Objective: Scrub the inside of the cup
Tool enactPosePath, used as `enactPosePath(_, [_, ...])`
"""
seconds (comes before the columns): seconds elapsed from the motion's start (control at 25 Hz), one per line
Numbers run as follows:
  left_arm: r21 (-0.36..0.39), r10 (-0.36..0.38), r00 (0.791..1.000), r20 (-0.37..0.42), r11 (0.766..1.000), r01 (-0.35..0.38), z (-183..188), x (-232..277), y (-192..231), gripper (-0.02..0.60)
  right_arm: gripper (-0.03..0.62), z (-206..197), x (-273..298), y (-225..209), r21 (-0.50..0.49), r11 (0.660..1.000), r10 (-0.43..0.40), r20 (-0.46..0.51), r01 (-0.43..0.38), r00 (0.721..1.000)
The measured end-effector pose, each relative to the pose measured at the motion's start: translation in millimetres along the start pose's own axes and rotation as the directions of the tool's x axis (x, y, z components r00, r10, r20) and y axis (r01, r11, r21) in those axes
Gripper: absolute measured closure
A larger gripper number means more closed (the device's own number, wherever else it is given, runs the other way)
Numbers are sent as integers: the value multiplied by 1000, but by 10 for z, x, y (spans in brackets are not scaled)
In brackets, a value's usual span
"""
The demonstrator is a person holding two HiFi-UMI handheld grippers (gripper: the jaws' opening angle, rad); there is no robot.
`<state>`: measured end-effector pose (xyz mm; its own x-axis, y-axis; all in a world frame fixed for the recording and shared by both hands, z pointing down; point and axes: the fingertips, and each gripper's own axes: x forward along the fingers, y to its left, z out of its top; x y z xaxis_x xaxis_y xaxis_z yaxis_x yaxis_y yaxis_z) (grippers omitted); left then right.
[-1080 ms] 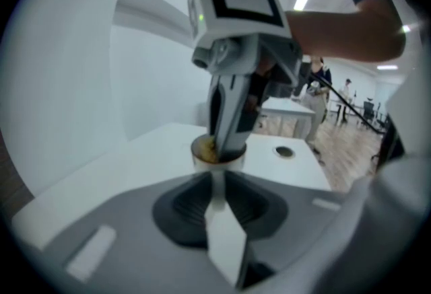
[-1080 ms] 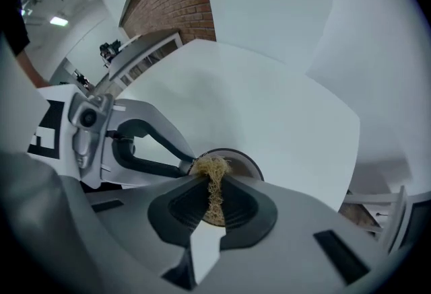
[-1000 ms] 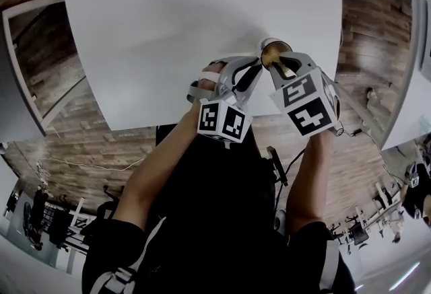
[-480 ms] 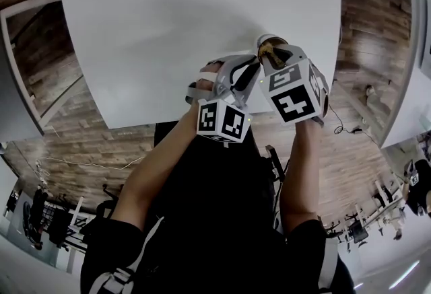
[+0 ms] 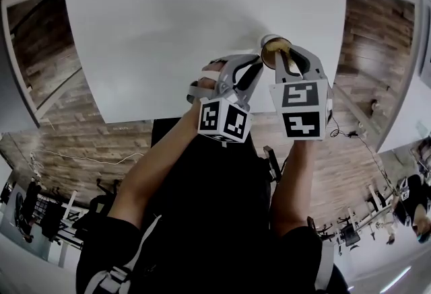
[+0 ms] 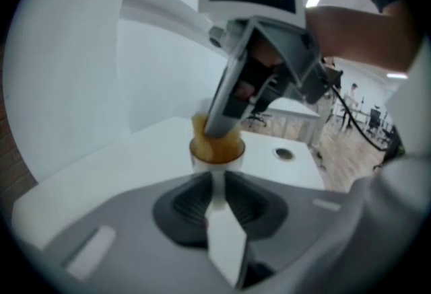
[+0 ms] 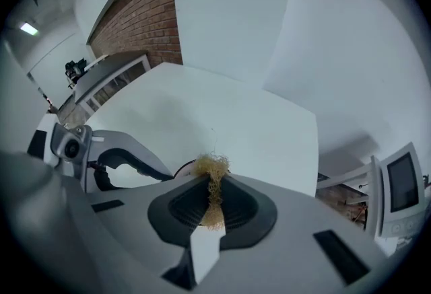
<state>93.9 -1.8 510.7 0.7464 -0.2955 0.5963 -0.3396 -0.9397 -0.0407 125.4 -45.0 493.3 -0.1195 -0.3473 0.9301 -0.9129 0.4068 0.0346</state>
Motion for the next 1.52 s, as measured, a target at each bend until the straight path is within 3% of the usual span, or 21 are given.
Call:
enactPosePath(0.2, [1,0,1000,3,1000,0,-6,15,0,517,565,5,-33,-3,23,999,-49,36,49,998])
enactPosePath(0.64, [16,5,1000,0,1000,-5,1,-22,6,515,565,-75,365,154,-68,998,1,-128,-10,992])
enactPosePath(0.84, [-3,7,1000,-17,1000,-7,25,15,-10,515,565,-51,82,-12,-139,984,-127,-74,116,989])
enactPosePath(1.16, [-5,6,1000,-14,1000,-6,36,-13,-4,515,565,42,-307,-13,-326,908,-281,-2,265,960])
enactPosePath(1.52, [-6,-2,1000,-15,1000,2,13,-11,-59,515,565,-108,150,87,-425,892,-217,-107,153,970])
